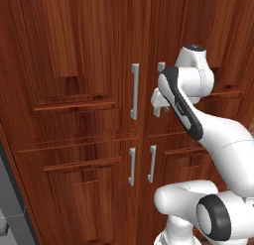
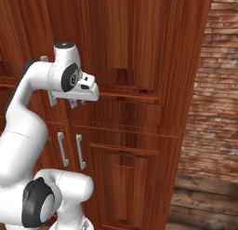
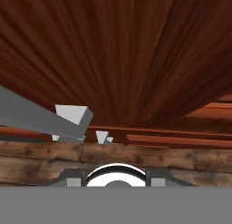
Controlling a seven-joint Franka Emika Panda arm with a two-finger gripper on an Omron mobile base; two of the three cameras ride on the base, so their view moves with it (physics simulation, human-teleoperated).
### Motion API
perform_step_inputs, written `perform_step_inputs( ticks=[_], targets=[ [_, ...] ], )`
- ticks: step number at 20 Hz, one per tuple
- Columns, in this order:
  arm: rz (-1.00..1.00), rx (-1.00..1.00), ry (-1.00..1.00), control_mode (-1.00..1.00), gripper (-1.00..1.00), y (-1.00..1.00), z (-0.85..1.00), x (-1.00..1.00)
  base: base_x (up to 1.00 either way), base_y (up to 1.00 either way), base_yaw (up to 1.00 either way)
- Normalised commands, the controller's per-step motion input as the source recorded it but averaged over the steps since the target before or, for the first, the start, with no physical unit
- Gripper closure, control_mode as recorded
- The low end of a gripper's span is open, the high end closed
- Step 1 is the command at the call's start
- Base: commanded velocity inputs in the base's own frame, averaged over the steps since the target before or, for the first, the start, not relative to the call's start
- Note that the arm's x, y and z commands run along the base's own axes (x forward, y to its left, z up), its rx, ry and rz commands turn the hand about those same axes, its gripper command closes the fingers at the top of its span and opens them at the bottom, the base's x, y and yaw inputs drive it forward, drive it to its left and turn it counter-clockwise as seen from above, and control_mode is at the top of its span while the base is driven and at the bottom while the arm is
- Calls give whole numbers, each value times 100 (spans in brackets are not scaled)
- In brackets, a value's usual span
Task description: Open the cabinet, retrieve the rolling pin, and place it next to the meat on the cutting board to prepare for tenderizing.
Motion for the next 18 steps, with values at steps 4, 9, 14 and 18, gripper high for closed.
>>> perform_step_inputs(
  ticks=[4,9,14,18],
  targets=[
    [0,0,-3,-100,-100,0,-4,-18,0,0,0],
    [0,0,-1,-100,-100,-1,-1,6,0,0,0],
    [0,-1,-37,-100,-100,-1,0,-76,0,0,0],
    [0,-3,-48,-100,-100,0,0,-90,0,0,0]
  ],
)
